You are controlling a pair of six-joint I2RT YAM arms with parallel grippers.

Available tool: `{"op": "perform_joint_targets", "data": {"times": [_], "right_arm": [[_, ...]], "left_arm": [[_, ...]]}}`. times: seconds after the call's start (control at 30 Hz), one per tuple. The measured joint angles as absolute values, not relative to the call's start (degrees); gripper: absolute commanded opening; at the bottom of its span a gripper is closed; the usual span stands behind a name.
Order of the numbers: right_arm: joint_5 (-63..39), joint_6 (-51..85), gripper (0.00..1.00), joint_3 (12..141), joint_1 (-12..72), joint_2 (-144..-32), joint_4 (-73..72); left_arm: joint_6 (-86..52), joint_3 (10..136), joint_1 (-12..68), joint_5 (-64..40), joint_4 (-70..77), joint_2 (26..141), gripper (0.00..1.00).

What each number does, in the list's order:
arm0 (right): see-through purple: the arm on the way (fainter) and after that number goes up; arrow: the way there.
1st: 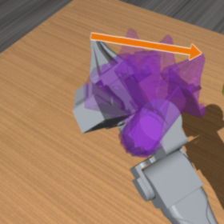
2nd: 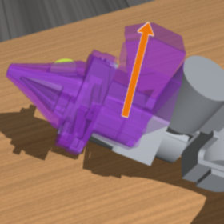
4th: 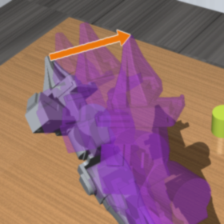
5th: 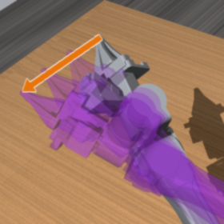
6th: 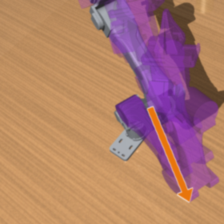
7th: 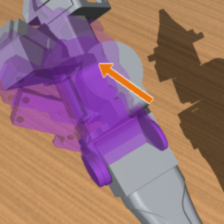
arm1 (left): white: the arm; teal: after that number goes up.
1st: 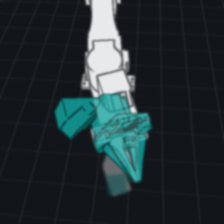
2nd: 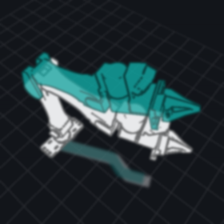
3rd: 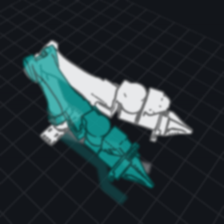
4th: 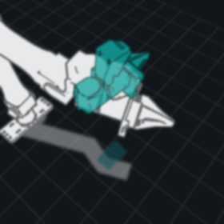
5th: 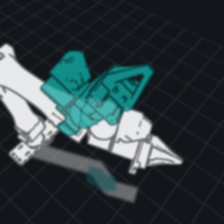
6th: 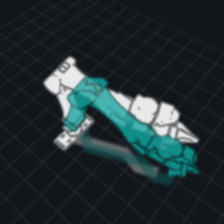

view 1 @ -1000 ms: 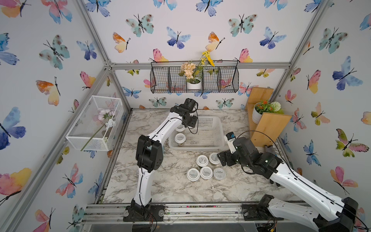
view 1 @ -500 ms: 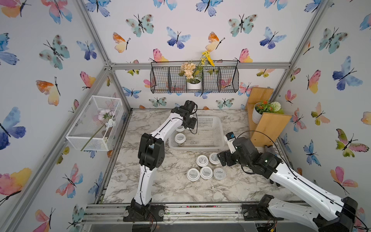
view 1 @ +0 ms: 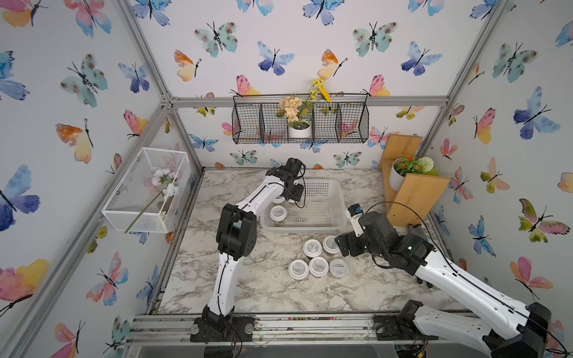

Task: Put the yogurt in the basket
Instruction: Place the yogurt in the basket.

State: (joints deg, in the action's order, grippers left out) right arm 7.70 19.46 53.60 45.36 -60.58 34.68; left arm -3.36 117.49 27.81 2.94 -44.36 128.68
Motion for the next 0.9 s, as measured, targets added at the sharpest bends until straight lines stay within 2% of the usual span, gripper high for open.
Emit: {"op": "perform_joint_targets", "data": {"times": [0.9], "right_arm": [[7.7, 19.5, 0.9, 53.6, 45.4, -60.6, 34.7]], "left_arm": [[-3.0, 118.7, 27.9, 2.9, -44.4, 129.5, 0.84]]}}
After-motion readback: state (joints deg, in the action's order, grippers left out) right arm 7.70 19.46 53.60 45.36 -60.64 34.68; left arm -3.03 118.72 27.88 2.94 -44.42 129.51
